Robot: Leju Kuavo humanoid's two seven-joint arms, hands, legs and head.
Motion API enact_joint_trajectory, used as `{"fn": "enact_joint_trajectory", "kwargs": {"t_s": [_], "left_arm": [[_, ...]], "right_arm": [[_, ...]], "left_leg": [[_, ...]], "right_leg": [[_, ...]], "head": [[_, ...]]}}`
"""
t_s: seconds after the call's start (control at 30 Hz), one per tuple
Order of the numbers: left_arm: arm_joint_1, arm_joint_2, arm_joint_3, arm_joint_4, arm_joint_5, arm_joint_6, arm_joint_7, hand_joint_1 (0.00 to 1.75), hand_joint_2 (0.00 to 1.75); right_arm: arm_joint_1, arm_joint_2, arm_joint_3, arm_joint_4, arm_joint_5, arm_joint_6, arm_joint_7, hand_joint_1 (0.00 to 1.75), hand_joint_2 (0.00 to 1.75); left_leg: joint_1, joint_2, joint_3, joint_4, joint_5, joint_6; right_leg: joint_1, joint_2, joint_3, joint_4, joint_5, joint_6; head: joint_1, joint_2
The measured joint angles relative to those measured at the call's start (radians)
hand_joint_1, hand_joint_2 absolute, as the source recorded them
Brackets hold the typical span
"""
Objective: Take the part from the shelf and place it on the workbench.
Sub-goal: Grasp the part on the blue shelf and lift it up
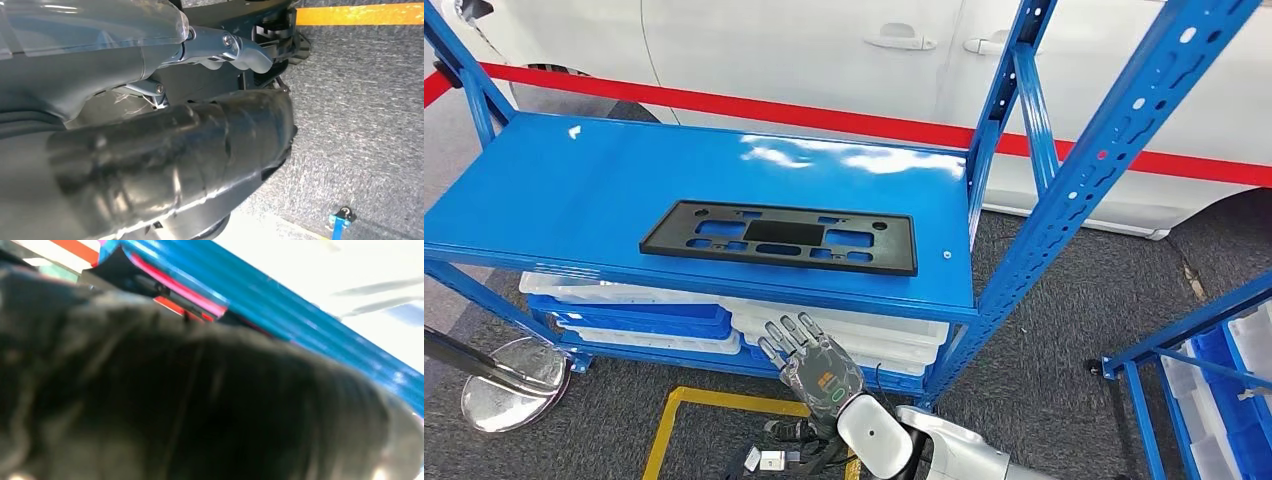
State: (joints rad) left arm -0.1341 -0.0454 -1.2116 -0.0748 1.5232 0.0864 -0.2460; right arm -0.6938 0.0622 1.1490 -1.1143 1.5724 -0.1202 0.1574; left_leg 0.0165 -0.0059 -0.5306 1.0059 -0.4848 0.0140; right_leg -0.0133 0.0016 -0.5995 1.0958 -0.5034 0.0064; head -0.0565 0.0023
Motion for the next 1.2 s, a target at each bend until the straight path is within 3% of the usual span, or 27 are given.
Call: {"fn": "enact_joint_trajectory", "kwargs": {"t_s": [0.1,0.13,0.17,0.2,0.27,0.3,0.37,0.43,0.5,0.6,0.63,0.67,0.7,0.77,0.8,0.83,0.9,0.97,1.03,1.07,1.2], "left_arm": [[0.004,0.000,-0.006,0.000,0.000,0.000,-0.009,0.00,0.00],[0.005,0.000,-0.008,0.000,0.000,0.000,-0.013,0.00,0.00],[0.006,-0.001,-0.009,0.000,0.000,0.001,-0.016,0.00,0.00],[0.007,-0.001,-0.011,0.000,0.000,0.000,-0.017,0.00,0.00],[0.009,-0.004,-0.016,0.000,0.000,0.000,-0.016,0.00,0.00],[0.009,-0.007,-0.018,0.000,0.000,0.000,-0.013,0.00,0.00],[0.004,-0.011,-0.019,0.000,0.000,0.001,-0.002,0.00,0.00],[0.001,-0.010,-0.022,0.000,0.000,0.001,0.006,0.00,0.00],[0.000,-0.009,-0.027,0.001,0.000,0.001,0.008,0.00,0.00],[-0.012,-0.005,-0.031,0.001,0.000,0.001,0.010,0.00,0.00],[-0.016,-0.003,-0.031,0.001,0.000,0.001,0.010,0.00,0.00],[-0.018,-0.001,-0.031,0.001,0.000,0.001,0.011,0.00,0.00],[-0.019,0.000,-0.032,0.001,0.000,0.001,0.012,0.00,0.00],[-0.017,0.001,-0.035,0.001,0.000,0.001,0.015,0.00,0.00],[-0.015,0.001,-0.037,0.001,0.000,0.002,0.016,0.00,0.00],[-0.015,0.001,-0.038,0.000,0.000,0.001,0.017,0.00,0.00],[-0.017,0.001,-0.039,0.000,0.000,0.001,0.020,0.00,0.00],[-0.019,0.000,-0.039,0.000,0.000,0.001,0.023,0.00,0.00],[-0.020,-0.002,-0.040,0.000,0.000,0.001,0.028,0.00,0.00],[-0.020,-0.003,-0.041,0.000,0.000,0.001,0.030,0.00,0.00],[-0.022,-0.005,-0.045,0.000,0.000,0.002,0.035,0.00,0.00]], "right_arm": [[-0.002,-0.001,0.004,0.003,0.000,0.000,0.006,0.00,0.00],[-0.001,-0.002,0.005,0.004,0.000,0.001,0.007,0.00,0.00],[-0.001,-0.002,0.006,0.005,0.000,0.001,0.008,0.00,0.00],[-0.001,-0.003,0.006,0.006,0.000,0.001,0.009,0.00,0.00],[-0.002,-0.003,0.006,0.007,0.000,0.002,0.009,0.00,0.00],[-0.004,-0.002,0.006,0.009,0.000,0.003,0.009,0.00,0.00],[-0.008,0.000,0.006,0.013,-0.001,0.014,0.005,0.00,0.00],[-0.014,0.007,-0.001,0.021,-0.003,0.029,-0.006,0.00,0.00],[-0.025,0.020,-0.018,0.037,-0.007,0.046,-0.020,0.00,0.00],[-0.046,0.043,-0.044,0.073,-0.020,0.072,-0.036,0.00,0.00],[-0.051,0.049,-0.053,0.086,-0.027,0.080,-0.040,0.00,0.00],[-0.054,0.054,-0.062,0.097,-0.034,0.086,-0.043,0.00,0.00],[-0.059,0.060,-0.071,0.108,-0.040,0.091,-0.045,0.00,0.00],[-0.069,0.071,-0.085,0.123,-0.045,0.096,-0.047,0.00,0.00],[-0.074,0.074,-0.090,0.129,-0.046,0.097,-0.047,0.00,0.00],[-0.077,0.077,-0.093,0.134,-0.046,0.099,-0.047,0.00,0.00],[-0.079,0.080,-0.097,0.141,-0.041,0.101,-0.047,0.00,0.87],[-0.082,0.081,-0.101,0.146,-0.037,0.105,-0.047,0.00,1.75],[-0.089,0.082,-0.104,0.151,-0.035,0.112,-0.047,0.00,1.75],[-0.093,0.083,-0.105,0.152,-0.033,0.116,-0.047,0.00,1.75],[-0.098,0.085,-0.105,0.159,-0.026,0.122,-0.047,0.00,1.75]], "left_leg": [[-0.007,0.000,0.020,-0.001,-0.013,0.011],[-0.011,-0.001,0.027,-0.001,-0.020,0.013],[-0.016,-0.002,0.036,-0.001,-0.027,0.015],[-0.021,-0.003,0.047,-0.002,-0.035,0.016],[-0.027,-0.003,0.066,-0.004,-0.052,0.019],[-0.026,-0.003,0.070,-0.006,-0.058,0.017],[-0.020,-0.001,0.069,-0.011,-0.061,0.009],[-0.019,0.002,0.073,-0.010,-0.054,-0.002],[-0.021,0.002,0.053,0.043,-0.058,-0.012],[-0.013,0.001,-0.047,0.209,-0.120,-0.030],[-0.009,0.001,-0.072,0.241,-0.133,-0.038],[-0.004,0.002,-0.084,0.242,-0.125,-0.047],[0.002,0.002,-0.078,0.209,-0.093,-0.057],[0.014,0.001,-0.041,0.091,-0.011,-0.078],[0.016,0.002,-0.029,0.040,0.001,-0.081],[0.015,0.004,-0.024,0.015,0.002,-0.076],[0.013,0.006,-0.032,0.008,-0.001,-0.050],[0.012,0.004,-0.035,0.011,0.021,-0.036],[0.010,0.003,-0.035,0.011,0.025,-0.033],[0.009,0.003,-0.035,0.011,0.026,-0.031],[0.004,0.002,-0.036,0.011,0.025,-0.021]], "right_leg": [[0.002,-0.001,-0.112,0.179,-0.060,0.002],[0.004,-0.001,-0.144,0.215,-0.061,-0.002],[0.007,-0.001,-0.160,0.215,-0.040,-0.009],[0.013,-0.001,-0.156,0.176,0.002,-0.020],[0.029,-0.001,-0.123,0.053,0.092,-0.052],[0.038,-0.001,-0.105,0.001,0.116,-0.065],[0.048,0.000,-0.087,-0.042,0.119,-0.079],[0.046,-0.001,-0.064,-0.073,0.120,-0.083],[0.033,-0.002,-0.034,-0.103,0.123,-0.085],[0.018,-0.006,-0.014,-0.118,0.118,-0.081],[0.013,-0.006,-0.012,-0.116,0.115,-0.077],[0.008,-0.007,-0.011,-0.112,0.111,-0.072],[0.002,-0.005,-0.010,-0.107,0.107,-0.066],[-0.008,-0.002,-0.011,-0.089,0.097,-0.050],[-0.010,-0.001,-0.015,-0.079,0.093,-0.042],[-0.010,-0.001,-0.021,-0.069,0.089,-0.034],[-0.005,-0.004,-0.032,-0.057,0.084,-0.027],[-0.001,-0.007,-0.034,-0.055,0.084,-0.045],[-0.002,-0.007,-0.033,-0.057,0.089,-0.071],[-0.002,-0.007,-0.032,-0.058,0.090,-0.076],[-0.003,-0.007,-0.030,-0.064,0.093,-0.080]], "head": [[0.000,0.000],[0.000,0.000],[0.000,0.000],[0.000,0.000],[-0.004,0.000],[-0.009,0.000],[-0.014,0.000],[-0.010,0.000],[-0.012,0.000],[-0.014,0.000],[-0.014,0.000],[-0.014,0.000],[-0.014,0.000],[-0.015,0.000],[-0.016,0.000],[-0.018,0.000],[-0.021,0.000],[-0.021,0.000],[-0.021,0.000],[-0.021,0.000],[-0.021,0.000]]}}
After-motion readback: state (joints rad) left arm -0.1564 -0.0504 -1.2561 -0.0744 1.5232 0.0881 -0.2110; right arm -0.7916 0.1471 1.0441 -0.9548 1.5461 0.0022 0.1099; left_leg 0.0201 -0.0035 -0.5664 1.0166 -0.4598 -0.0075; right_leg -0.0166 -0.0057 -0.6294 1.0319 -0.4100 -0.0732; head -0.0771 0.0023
